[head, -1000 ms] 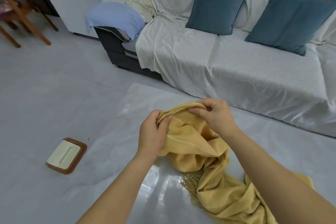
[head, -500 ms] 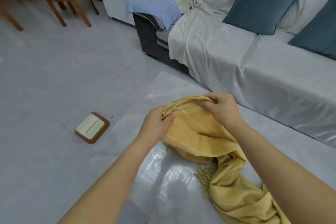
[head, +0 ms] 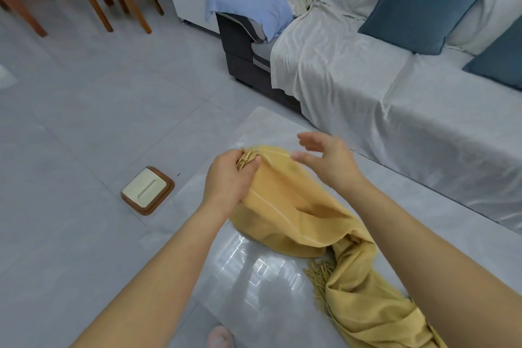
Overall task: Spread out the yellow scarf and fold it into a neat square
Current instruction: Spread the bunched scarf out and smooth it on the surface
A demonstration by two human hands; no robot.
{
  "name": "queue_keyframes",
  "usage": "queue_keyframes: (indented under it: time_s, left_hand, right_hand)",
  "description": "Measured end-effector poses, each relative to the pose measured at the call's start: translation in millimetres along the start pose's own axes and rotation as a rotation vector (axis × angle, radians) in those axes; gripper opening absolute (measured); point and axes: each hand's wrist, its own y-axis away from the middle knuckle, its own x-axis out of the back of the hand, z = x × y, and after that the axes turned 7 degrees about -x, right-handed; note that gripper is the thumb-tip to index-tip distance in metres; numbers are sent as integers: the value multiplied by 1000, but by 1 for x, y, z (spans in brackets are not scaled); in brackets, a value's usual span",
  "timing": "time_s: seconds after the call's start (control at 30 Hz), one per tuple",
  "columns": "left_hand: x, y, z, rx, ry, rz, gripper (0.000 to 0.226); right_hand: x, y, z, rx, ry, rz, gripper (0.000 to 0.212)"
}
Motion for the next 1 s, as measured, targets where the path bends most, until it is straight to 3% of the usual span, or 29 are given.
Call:
queue_keyframes:
  time_s: [0.2,0.5,0.57,0.67,0.8,0.87,1.0]
  left_hand:
    - [0,-2,2,5,-5,17,36]
    - [0,3,-3,15,153,49,41]
    - [0,5,-4,8,154,63,43]
    - [1,8,-8,-3,151,83,45]
    - [-1,12,-19,-1,130,101,32]
    - [-3,15,-19,27,133,127,28]
    - [-15,18,-16,17,268,-41,85]
  right_hand:
    - [-34,20,4,69,-39,-236,51]
    - [-56,27,0,142,81,-293,79]
    - [-56,27,-1,126,165,-258,65]
    - [-52,26,1,159,244,-127,26]
    - [-34,18,7,184,52,29,19]
    - [-21,14,4,178,-115,17,21]
    - [4,3,-6,152,-161,-70,21]
